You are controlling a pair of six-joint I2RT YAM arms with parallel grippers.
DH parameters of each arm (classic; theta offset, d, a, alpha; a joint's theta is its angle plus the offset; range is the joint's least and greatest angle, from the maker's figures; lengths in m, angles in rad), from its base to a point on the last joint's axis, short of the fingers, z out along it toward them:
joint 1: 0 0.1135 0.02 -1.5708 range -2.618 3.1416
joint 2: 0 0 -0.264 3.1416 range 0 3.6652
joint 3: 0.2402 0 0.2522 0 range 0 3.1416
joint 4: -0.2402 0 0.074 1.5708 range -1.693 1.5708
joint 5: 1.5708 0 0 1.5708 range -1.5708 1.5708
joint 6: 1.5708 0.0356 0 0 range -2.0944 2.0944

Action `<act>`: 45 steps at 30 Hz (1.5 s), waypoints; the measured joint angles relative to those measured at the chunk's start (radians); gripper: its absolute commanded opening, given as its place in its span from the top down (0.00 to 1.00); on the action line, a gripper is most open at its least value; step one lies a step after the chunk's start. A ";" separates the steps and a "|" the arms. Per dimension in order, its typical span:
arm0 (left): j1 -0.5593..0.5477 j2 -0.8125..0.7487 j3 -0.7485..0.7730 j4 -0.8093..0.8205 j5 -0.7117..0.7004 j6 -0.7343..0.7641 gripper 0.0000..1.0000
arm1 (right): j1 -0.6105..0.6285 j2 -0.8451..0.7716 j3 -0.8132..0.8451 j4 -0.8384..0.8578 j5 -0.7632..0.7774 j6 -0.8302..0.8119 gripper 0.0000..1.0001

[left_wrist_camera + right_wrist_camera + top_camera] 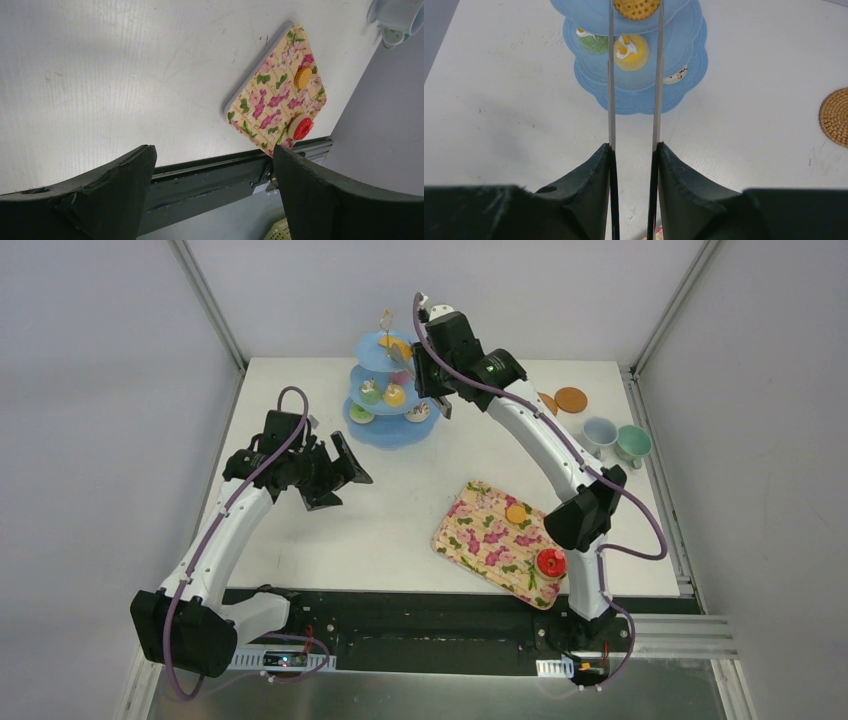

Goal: Serve the afternoon tea

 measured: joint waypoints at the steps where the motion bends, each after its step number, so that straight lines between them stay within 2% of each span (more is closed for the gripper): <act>1: 0.000 0.000 0.000 -0.003 0.000 0.002 0.09 | 0.000 0.003 0.000 0.004 0.000 -0.002 0.67; 11: 0.000 0.005 0.001 -0.011 0.000 0.029 0.09 | -0.004 0.024 0.019 0.024 0.002 -0.010 0.54; 28: 0.000 0.031 0.025 -0.011 -0.001 0.047 0.09 | -0.004 0.020 0.067 0.018 0.008 -0.010 0.53; 31: 0.000 0.042 0.028 -0.009 0.000 0.047 0.09 | -0.004 -0.071 -0.036 0.015 0.009 -0.004 0.53; 38: 0.000 0.059 0.028 0.018 0.004 0.030 0.09 | -0.004 -0.512 -0.467 -0.033 0.006 0.056 0.53; 42: 0.000 0.068 0.011 0.061 0.020 0.002 0.09 | -0.004 -0.750 -0.687 -0.119 -0.002 0.127 0.52; 45: 0.000 0.076 -0.011 0.093 0.035 -0.022 0.09 | -0.005 -0.832 -0.809 -0.210 -0.008 0.189 0.52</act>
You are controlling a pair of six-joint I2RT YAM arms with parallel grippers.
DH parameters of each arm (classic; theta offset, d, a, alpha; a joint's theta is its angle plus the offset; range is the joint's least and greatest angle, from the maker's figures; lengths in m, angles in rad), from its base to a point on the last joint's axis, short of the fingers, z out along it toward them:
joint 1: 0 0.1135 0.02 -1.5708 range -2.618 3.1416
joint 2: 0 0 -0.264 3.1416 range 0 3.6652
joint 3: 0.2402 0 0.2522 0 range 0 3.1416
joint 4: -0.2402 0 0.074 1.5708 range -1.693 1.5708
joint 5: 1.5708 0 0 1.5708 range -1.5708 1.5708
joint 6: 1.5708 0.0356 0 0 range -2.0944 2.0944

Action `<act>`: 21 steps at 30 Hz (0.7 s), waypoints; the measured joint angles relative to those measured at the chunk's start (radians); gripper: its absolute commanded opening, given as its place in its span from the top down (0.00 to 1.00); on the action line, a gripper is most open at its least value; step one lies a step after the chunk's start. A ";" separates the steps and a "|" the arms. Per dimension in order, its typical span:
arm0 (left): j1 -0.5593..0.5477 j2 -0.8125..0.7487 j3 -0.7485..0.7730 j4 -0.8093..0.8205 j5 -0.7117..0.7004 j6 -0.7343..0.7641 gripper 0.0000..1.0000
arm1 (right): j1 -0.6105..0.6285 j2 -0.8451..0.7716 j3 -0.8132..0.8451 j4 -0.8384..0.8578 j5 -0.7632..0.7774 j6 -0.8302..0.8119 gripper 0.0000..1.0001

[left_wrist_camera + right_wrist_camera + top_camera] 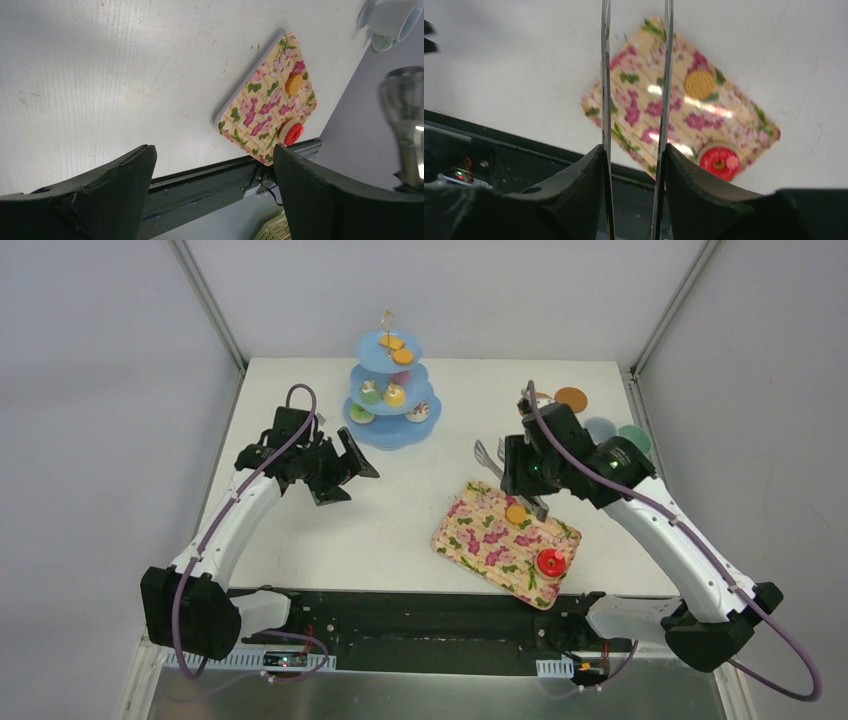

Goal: Serve the afternoon tea

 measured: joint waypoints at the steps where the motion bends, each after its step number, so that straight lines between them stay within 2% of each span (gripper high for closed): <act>1: 0.000 0.004 -0.007 0.009 0.003 -0.009 0.09 | 0.000 -0.008 -0.034 -0.037 0.000 0.023 0.52; 9: 0.000 0.025 -0.022 0.040 0.027 -0.039 0.09 | -0.019 0.048 -0.185 -0.242 0.000 0.193 0.51; 21: 0.000 0.008 -0.032 0.041 0.029 -0.040 0.09 | -0.061 0.056 -0.299 -0.224 -0.029 0.311 0.49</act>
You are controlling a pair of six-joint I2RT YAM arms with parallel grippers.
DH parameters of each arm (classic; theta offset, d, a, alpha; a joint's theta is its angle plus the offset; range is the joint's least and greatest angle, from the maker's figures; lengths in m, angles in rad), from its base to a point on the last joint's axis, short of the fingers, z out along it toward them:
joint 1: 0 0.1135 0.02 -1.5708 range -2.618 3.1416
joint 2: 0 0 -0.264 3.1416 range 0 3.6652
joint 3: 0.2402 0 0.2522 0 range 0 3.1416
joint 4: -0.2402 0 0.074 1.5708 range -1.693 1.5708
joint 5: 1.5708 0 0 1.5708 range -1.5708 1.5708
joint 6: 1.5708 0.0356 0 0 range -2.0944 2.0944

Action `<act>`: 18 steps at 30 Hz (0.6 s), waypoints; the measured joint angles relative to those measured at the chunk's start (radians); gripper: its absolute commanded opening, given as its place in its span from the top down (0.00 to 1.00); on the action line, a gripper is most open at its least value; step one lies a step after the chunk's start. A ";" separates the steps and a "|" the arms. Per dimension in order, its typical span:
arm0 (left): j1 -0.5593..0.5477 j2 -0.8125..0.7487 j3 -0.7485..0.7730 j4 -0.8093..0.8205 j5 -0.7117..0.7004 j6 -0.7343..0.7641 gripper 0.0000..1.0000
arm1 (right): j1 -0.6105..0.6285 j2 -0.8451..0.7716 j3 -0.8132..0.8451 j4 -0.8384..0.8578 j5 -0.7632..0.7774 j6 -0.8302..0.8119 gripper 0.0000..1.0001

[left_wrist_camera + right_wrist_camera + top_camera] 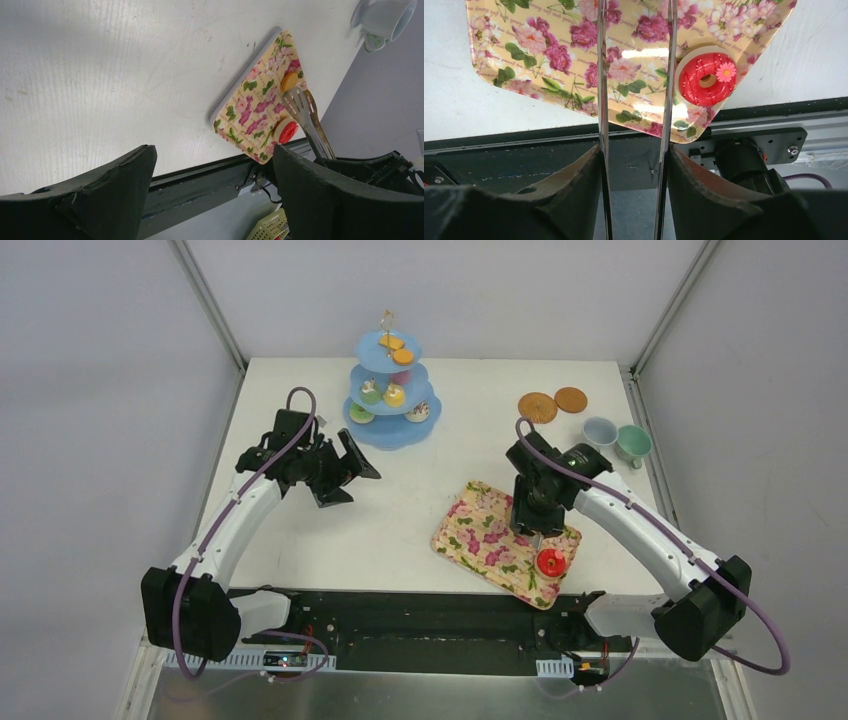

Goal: Serve the afternoon tea

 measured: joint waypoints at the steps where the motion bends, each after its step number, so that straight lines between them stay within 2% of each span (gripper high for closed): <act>1: 0.000 -0.006 -0.004 -0.002 0.000 0.000 0.09 | 0.000 0.000 -0.007 0.005 -0.002 0.002 0.49; 14: 0.000 -0.018 -0.013 -0.010 0.001 0.001 0.09 | -0.007 0.007 -0.047 0.090 -0.007 0.008 0.47; 18: 0.000 -0.025 -0.013 -0.018 0.001 0.001 0.09 | -0.010 0.012 -0.064 0.109 -0.007 0.008 0.52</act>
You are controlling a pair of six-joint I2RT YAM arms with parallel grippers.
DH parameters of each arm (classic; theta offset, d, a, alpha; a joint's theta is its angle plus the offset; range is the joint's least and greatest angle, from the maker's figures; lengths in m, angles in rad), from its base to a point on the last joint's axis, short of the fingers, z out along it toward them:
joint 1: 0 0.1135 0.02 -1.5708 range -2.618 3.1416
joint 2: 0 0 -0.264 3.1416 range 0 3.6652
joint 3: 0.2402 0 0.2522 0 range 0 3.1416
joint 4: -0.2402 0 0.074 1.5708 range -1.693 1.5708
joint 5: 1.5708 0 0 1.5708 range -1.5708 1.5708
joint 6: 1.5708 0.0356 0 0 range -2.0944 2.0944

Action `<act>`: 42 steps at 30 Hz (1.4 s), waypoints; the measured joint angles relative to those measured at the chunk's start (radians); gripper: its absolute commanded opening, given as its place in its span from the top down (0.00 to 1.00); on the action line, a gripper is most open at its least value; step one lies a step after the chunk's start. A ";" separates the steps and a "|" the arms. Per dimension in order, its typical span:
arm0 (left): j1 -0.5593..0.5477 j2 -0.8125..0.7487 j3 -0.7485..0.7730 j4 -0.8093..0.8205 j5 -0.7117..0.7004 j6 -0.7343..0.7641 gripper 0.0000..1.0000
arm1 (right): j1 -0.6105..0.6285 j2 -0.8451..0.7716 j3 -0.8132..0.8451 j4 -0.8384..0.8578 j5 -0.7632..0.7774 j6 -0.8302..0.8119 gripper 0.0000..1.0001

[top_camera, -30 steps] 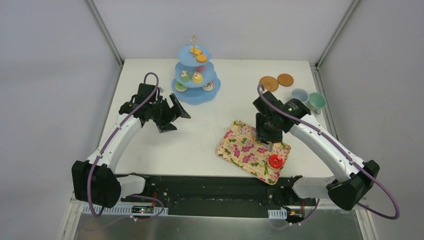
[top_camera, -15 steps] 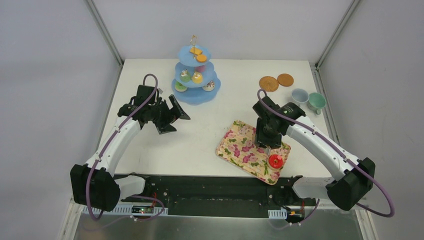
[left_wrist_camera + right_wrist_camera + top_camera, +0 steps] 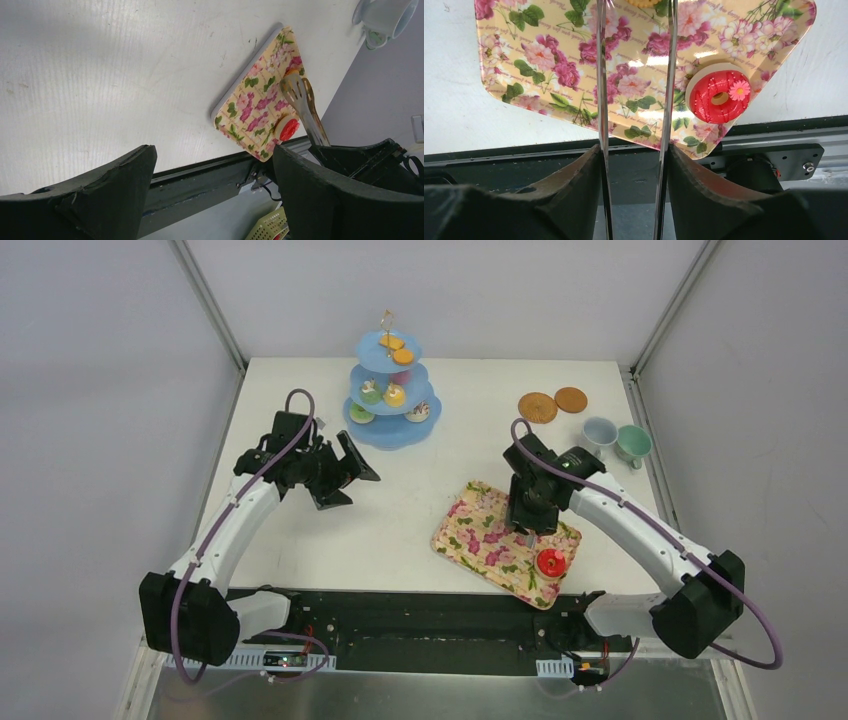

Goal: Serve the afternoon tea

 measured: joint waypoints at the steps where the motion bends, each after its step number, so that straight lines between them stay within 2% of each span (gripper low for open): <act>1: 0.000 -0.003 0.000 -0.002 0.000 0.000 0.09 | 0.000 0.002 -0.004 0.003 0.000 0.000 0.54; 9: 0.000 -0.023 -0.004 -0.014 0.000 0.000 0.09 | -0.001 0.004 -0.015 0.008 0.002 -0.002 0.68; 13: 0.000 -0.025 -0.010 -0.015 0.000 0.000 0.09 | 0.002 0.011 -0.001 0.006 -0.001 -0.017 0.70; 18: 0.000 -0.027 -0.012 -0.014 0.001 0.001 0.09 | 0.053 0.024 0.101 0.022 -0.027 -0.061 0.70; 25: 0.000 -0.031 -0.019 -0.016 0.006 0.006 0.09 | 0.102 0.077 0.268 0.201 -0.114 -0.125 0.70; 32: 0.000 -0.031 -0.016 -0.041 0.000 0.034 0.09 | 0.102 0.322 0.558 0.370 -0.171 -0.186 0.70; 42: 0.000 -0.032 0.024 -0.110 -0.045 0.100 0.09 | 0.095 0.731 1.163 0.373 -0.193 -0.257 0.69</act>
